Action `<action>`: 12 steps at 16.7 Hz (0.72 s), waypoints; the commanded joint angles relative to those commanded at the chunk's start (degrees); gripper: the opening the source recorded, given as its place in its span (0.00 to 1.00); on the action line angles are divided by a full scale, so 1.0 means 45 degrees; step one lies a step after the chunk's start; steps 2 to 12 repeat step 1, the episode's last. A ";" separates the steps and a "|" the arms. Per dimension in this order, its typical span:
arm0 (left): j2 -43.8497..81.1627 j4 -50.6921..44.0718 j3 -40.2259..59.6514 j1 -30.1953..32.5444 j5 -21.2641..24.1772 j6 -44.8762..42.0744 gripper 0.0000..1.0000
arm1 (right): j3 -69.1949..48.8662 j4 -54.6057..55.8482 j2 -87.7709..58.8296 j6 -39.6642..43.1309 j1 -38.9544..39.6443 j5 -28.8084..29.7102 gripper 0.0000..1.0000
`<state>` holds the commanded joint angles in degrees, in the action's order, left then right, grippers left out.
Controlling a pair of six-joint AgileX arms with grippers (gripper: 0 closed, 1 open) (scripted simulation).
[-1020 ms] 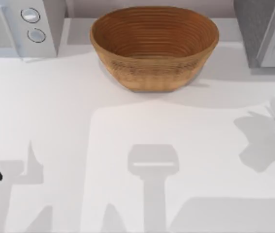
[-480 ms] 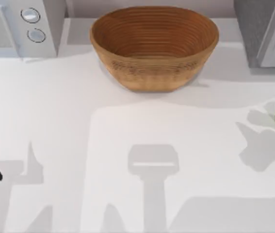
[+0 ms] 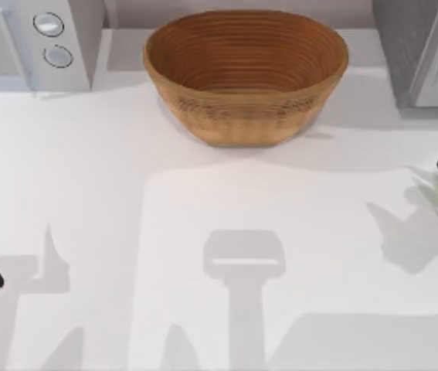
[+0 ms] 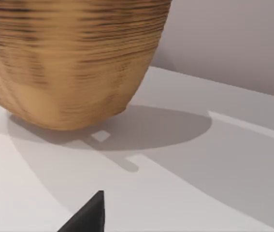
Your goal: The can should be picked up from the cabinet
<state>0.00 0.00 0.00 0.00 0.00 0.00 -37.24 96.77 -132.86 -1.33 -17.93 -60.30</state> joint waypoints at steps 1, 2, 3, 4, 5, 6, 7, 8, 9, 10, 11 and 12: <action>0.0000 0.0000 0.0000 0.0000 0.0000 0.0000 1.00 | 0.0000 0.0000 0.0000 0.0000 0.0000 0.0000 1.00; 0.0000 0.0000 0.0000 0.0000 0.0000 0.0000 1.00 | 0.0000 0.0000 0.0000 0.0000 0.0000 0.0000 1.00; 0.0000 0.0000 0.0000 0.0000 0.0000 0.0000 1.00 | 0.0000 0.0000 0.0000 0.0000 0.0000 0.0000 1.00; 0.0000 0.0000 0.0000 0.0000 0.0000 0.0000 1.00 | 0.0000 0.0000 0.0000 0.0000 0.0000 0.0000 1.00; 0.0000 0.0000 0.0000 0.0000 0.0000 0.0000 1.00 | 0.0000 0.0000 0.0000 0.0000 0.0000 0.0000 1.00; 0.0000 0.0000 0.0000 0.0000 0.0000 0.0000 1.00 | 0.0000 0.0000 0.0000 0.0000 0.0000 0.0000 1.00; 0.0000 0.0000 0.0000 0.0000 0.0000 0.0000 1.00 | 0.0000 0.0000 0.0000 0.0000 0.0000 0.0000 1.00; 0.0000 0.0000 0.0000 0.0000 0.0000 0.0000 1.00 | 0.0000 0.0000 0.0000 0.0000 0.0000 0.0000 1.00; 0.0000 0.0000 0.0000 0.0000 0.0000 0.0000 1.00 | 0.0000 0.0000 0.0000 0.0000 0.0000 0.0000 1.00; 0.0000 0.0000 0.0000 0.0000 0.0000 0.0000 1.00 | 0.0000 0.0000 0.0000 0.0000 0.0000 0.0000 1.00; 0.0000 0.0000 0.0000 0.0000 0.0000 0.0000 1.00 | 0.0000 0.0000 0.0000 0.0000 0.0000 0.0000 1.00; 0.0000 0.0000 0.0000 0.0000 0.0000 0.0000 1.00 | 0.0000 0.0000 0.0000 0.0000 0.0000 0.0000 1.00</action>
